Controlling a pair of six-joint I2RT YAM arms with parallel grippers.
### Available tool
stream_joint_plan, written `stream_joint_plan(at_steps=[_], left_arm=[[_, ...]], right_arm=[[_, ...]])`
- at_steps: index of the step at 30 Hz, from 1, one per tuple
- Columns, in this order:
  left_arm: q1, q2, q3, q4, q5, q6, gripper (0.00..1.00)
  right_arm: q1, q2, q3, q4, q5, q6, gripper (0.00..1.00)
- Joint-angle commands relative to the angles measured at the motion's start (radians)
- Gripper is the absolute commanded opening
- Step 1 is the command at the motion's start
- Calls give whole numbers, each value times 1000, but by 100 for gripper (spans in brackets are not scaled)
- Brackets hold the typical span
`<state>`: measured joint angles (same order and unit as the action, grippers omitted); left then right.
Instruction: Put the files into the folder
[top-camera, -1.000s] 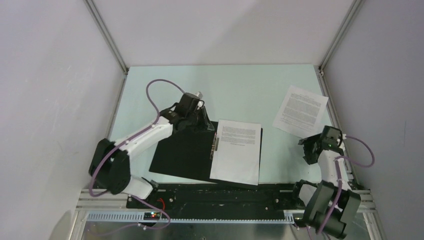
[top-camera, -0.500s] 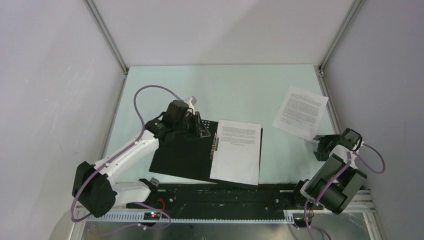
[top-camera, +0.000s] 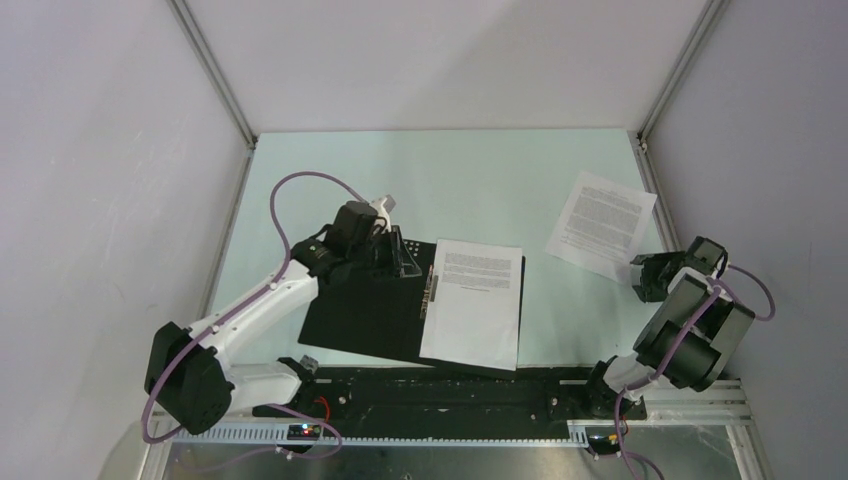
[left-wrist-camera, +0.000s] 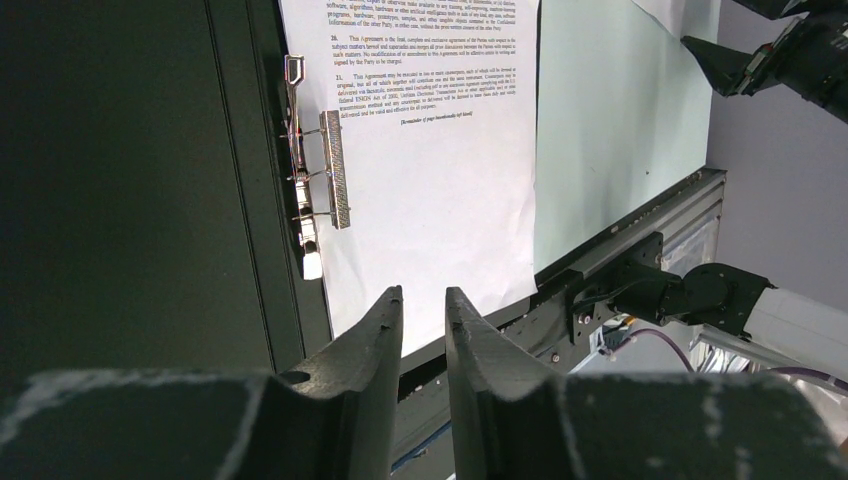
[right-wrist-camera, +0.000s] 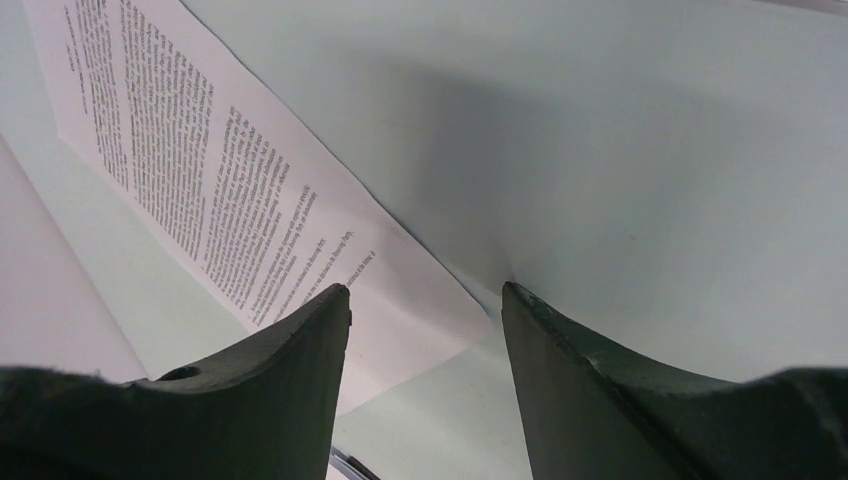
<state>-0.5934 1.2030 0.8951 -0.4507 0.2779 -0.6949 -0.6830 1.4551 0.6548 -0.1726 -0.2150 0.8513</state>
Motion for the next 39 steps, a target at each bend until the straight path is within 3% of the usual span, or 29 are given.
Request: stream_joint_plan(at_steps=[1,14,20,27,33,36,39], left_arm=[[4,2,-5,12,27,31,27],[10,23,3,14,35,29,27],[15,23,6,15,36,29,27],[17,27,8,15,40,29,26],[22,23,20,12,46,28,26],[23,26,30,12,44,25,26],[25,36,41,14,46,21,26]], right_arm=[[33,65,3,-69,79,-39,63],[212,186,208,-224,157,-137,64],[311,291,347,-364,266,-224,68],[456,400,489,-465,378,-278,81],[531,489,595,-560,450,-312,84],[554,503,613,-567,446,-343,96],[587,519,637,-593,462,-382,99]])
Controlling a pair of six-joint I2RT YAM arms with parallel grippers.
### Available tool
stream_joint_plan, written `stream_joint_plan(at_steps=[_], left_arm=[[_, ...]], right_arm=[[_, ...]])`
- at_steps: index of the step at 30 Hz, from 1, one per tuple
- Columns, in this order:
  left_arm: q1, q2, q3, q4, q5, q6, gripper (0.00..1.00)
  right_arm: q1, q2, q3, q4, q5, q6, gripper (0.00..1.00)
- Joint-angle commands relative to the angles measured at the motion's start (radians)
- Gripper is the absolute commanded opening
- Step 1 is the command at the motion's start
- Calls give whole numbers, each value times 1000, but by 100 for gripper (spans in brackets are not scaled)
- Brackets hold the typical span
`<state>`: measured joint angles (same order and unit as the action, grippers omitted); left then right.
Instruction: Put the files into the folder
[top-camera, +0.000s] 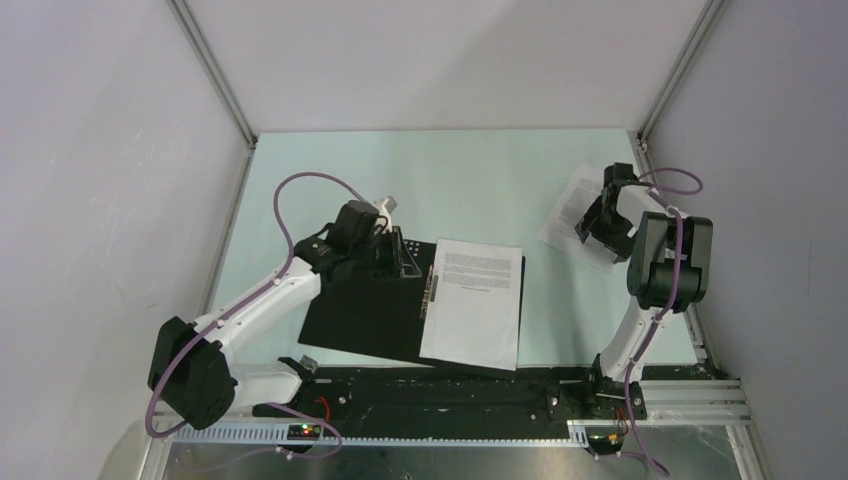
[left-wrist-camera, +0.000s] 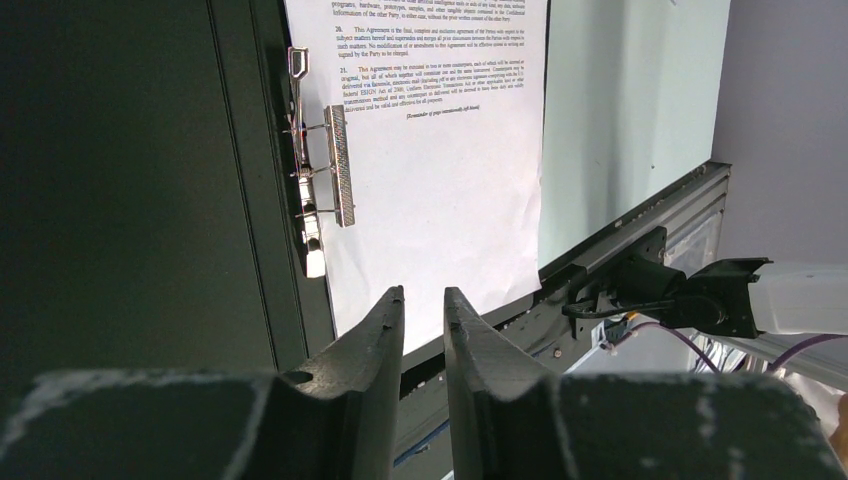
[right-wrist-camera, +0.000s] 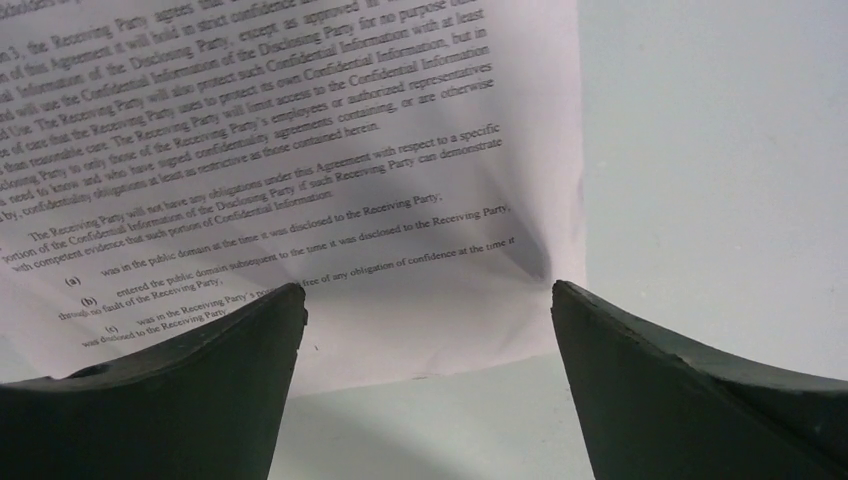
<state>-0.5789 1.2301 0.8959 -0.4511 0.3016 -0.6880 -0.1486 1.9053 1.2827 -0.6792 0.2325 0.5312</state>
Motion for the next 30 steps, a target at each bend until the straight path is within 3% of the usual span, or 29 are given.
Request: stream_joint_plan(at_steps=[1,5,10,15,19,22,23,25,28,30], left_arm=[[9,13,47,14,21,13,26],[9,24,65,13,22,6,26],[10,34,84,12,17,-1,26],[10,77,122,14,24,-24,25],[11,143,186,14,24,-49,25],[10,197,246,16,13,-58,25],[9,208,261,17,10,-60,25],[10,250,308,17,11,-68,26],[11,328,392,27,20,-80,27],[11,366,434,29,29,-86,27]], right_arm=[[58,78,22,-90,5,-70,98],[74,97,35,-87,-74,-90,78],[103,113,49,-88,-163,-90,62],[142,111,50,-92,-196,-83,37],[186,93,47,-111,-191,-103,22],[190,62,38,-105,-253,-107,18],[189,35,37,-102,-244,-96,20],[166,-31,26,-86,-206,-70,32],[50,-130,-20,-43,-189,-20,71],[-49,-191,-41,0,-192,11,88]])
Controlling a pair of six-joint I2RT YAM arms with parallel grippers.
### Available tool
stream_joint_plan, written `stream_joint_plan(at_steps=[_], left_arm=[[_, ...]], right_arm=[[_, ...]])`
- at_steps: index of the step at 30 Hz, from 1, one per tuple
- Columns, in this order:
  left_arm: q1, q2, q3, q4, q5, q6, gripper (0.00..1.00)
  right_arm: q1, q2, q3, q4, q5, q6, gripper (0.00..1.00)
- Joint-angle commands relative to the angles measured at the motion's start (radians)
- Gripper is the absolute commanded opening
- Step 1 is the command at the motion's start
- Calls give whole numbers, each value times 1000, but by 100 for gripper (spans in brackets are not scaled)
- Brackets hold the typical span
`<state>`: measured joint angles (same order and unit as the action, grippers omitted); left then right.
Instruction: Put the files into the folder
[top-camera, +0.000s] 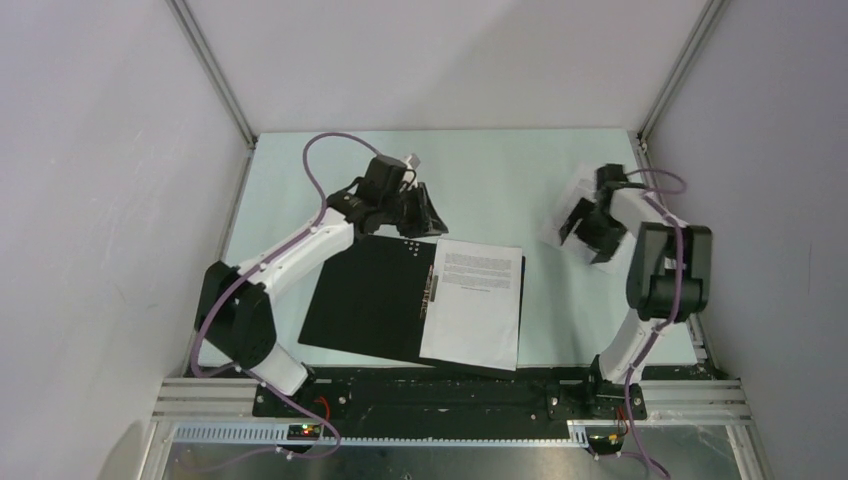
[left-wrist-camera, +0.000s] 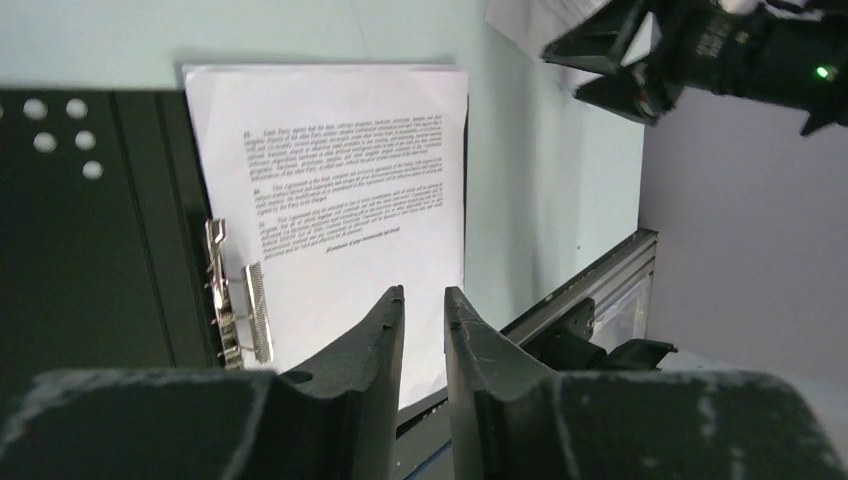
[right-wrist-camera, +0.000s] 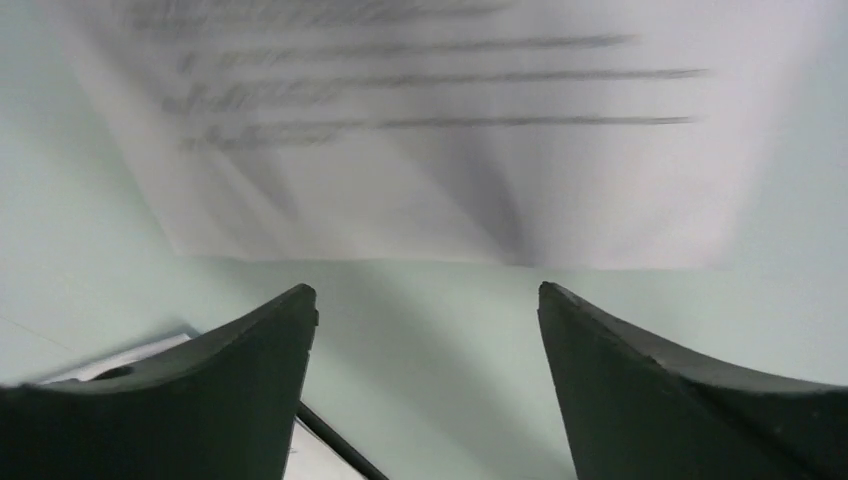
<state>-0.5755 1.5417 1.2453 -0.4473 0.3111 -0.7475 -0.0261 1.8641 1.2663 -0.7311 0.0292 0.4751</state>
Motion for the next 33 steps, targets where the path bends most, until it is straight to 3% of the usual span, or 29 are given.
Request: stream_joint_plan(at_steps=[1,4,10,13,16,23,28,33], left_arm=[[7,63,103,25,26,-30,27],[6,69,114,27,60,-33,27],[8,14,52,26,97,-4,27],[8,-17,12,26,117,10,27],[9,-38,-5,26,121,22,28],[18,-48,5,26,158,35,28],[27,-41,23,26,185,35,27],[36,-38,23,26,197,37,27]], right_arm=[[-234,-178,-38,102,3,83,93],[-354,-184,-52,243,-82,118,99],[-437,-67,-48,587,-107,193,99],[-476,8,-4,676,-154,210,99],[-495,129,108,639,-156,185,98],[-501,295,373,536,-122,114,84],[-490,428,645,333,-74,62,74],[-483,491,744,245,-34,-27,71]])
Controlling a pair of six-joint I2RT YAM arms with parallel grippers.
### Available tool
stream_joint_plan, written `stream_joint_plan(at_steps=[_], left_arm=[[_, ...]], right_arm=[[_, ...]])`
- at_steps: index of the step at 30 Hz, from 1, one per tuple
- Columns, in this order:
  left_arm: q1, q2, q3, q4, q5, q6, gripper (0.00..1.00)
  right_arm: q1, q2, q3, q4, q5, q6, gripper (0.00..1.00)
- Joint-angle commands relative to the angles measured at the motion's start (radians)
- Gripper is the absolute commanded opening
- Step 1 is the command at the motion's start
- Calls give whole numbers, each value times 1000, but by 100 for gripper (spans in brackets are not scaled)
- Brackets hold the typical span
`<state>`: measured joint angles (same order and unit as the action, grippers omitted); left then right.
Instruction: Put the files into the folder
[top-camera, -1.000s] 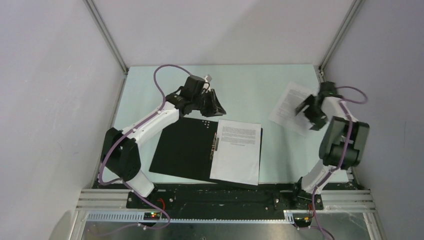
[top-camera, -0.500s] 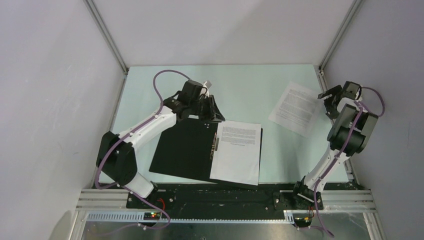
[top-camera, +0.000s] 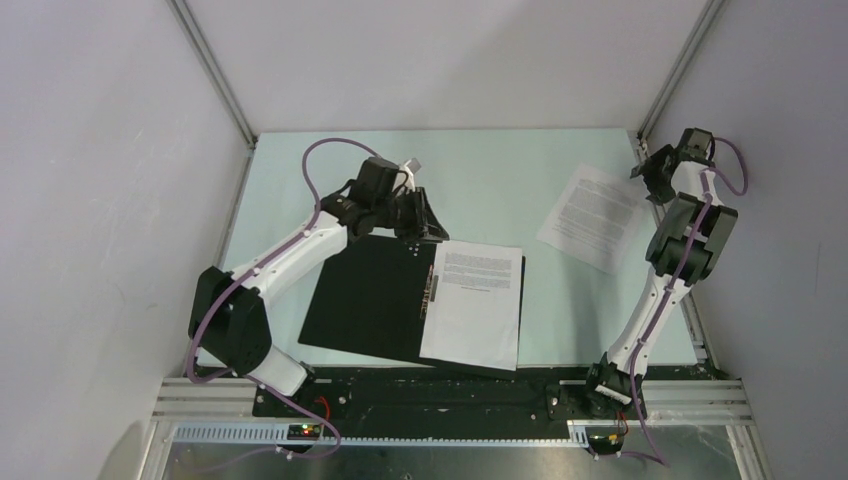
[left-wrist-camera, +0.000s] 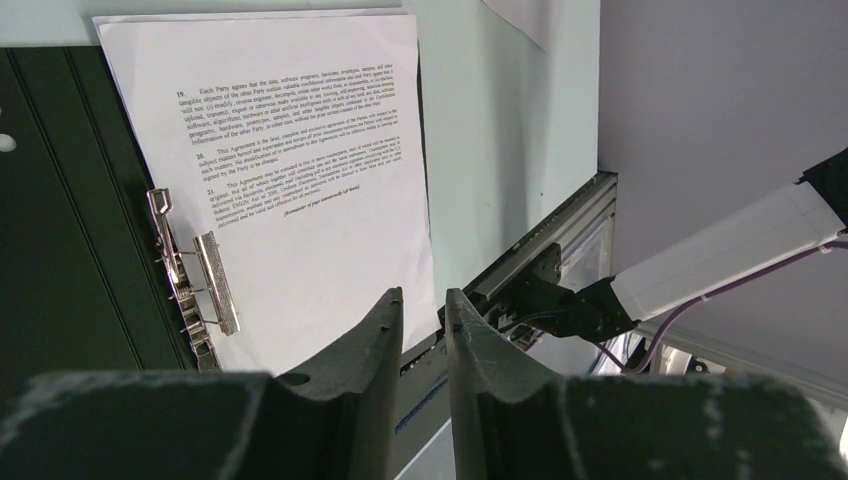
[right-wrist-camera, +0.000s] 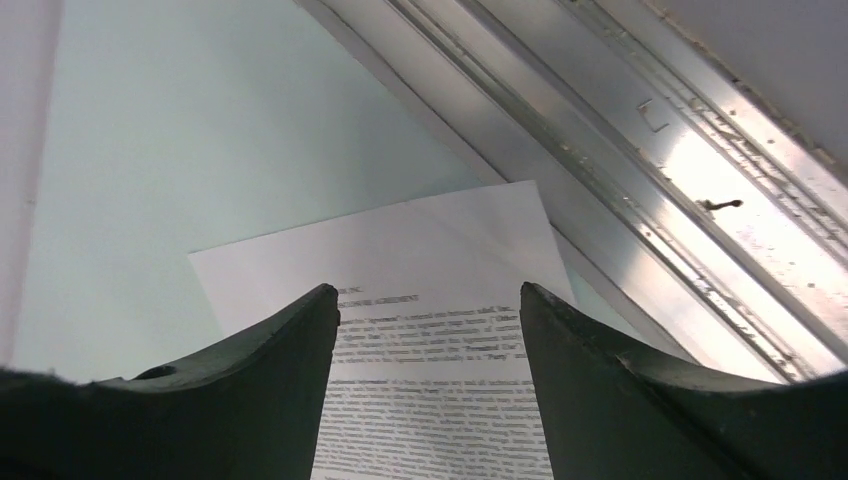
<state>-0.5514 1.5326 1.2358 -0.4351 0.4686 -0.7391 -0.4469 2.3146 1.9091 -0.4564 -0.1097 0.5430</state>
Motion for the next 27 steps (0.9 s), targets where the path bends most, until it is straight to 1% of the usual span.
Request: stream_joint_plan(at_steps=[1,4,11,18,23,27], left_arm=[[14,-26,30,13,43,29,27],[15,-22,26,13,50,30,27],[21,-21,18,14,49,41,27],[24,-7,26,14,55,41,27],[24,4,33,13,57,38,27],[24,9,36,13,58,37,27]], right_arm=[[-61,39,104,-31,136,-108,71],[-62,44,107,-29,184,-158,71],[-47,79,142,-9,219,-282,71],[-51,139,256,-36,169,-318,70],[-54,203,372,-100,127,-332,61],[-59,223,402,-119,80,-342,54]])
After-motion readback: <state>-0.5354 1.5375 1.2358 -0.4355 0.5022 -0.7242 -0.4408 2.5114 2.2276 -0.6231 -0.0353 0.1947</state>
